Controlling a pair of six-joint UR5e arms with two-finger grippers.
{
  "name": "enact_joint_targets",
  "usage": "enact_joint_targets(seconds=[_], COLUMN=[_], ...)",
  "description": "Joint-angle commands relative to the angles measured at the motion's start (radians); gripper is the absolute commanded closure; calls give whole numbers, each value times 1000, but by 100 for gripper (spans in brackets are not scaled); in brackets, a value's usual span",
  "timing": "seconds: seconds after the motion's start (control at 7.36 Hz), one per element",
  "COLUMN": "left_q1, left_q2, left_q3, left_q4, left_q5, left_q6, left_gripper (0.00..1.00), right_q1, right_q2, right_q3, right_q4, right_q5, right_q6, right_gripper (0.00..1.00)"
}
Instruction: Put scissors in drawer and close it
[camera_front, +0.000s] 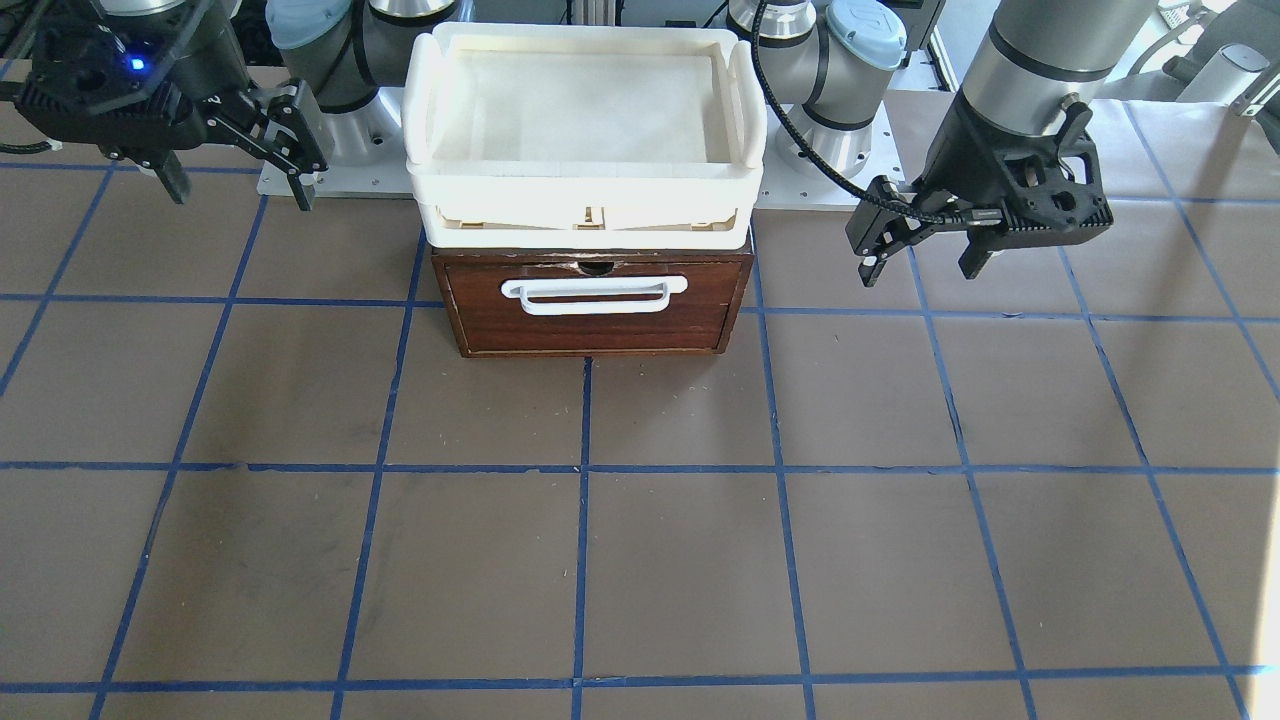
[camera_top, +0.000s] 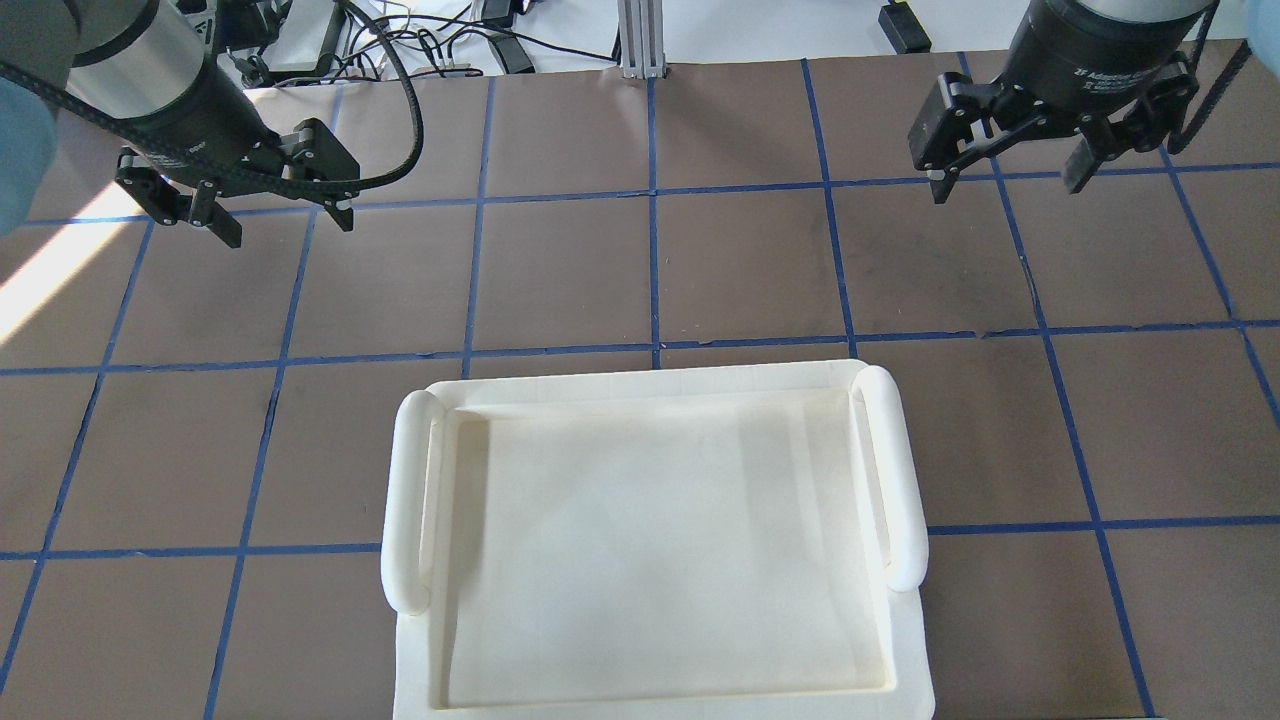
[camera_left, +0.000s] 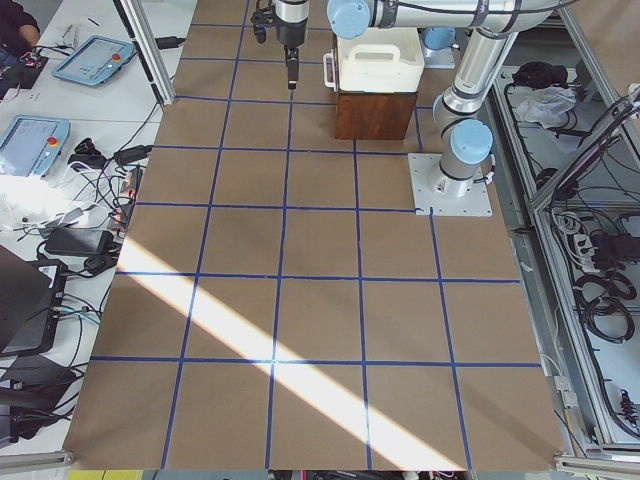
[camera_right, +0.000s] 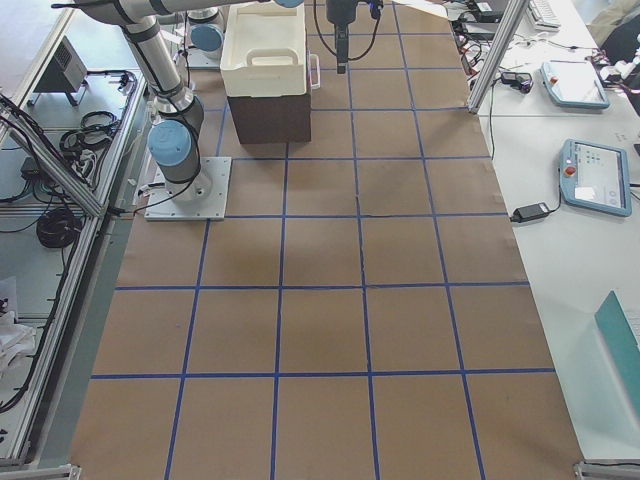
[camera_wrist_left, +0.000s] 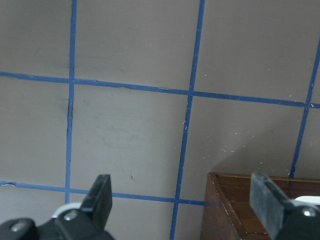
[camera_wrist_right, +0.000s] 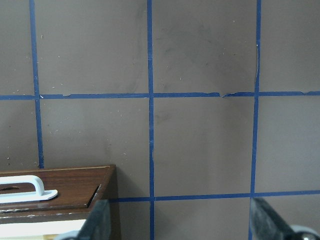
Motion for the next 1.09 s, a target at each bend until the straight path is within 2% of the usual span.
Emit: enact_joint_targets(seconds=[0.0,0.95], left_q1=[0,6], left_q2=[5,5], left_q3=[-5,-7], left_q4=[0,-5], left_q5=[-3,8], left_q6=[1,1], left_gripper=[0,0], right_q1=[0,0], right_q2=[-3,-10], right_q3=[1,6], right_q4=[4,12], right_q5=[-1,10], right_q6=[1,1], right_gripper=[0,0])
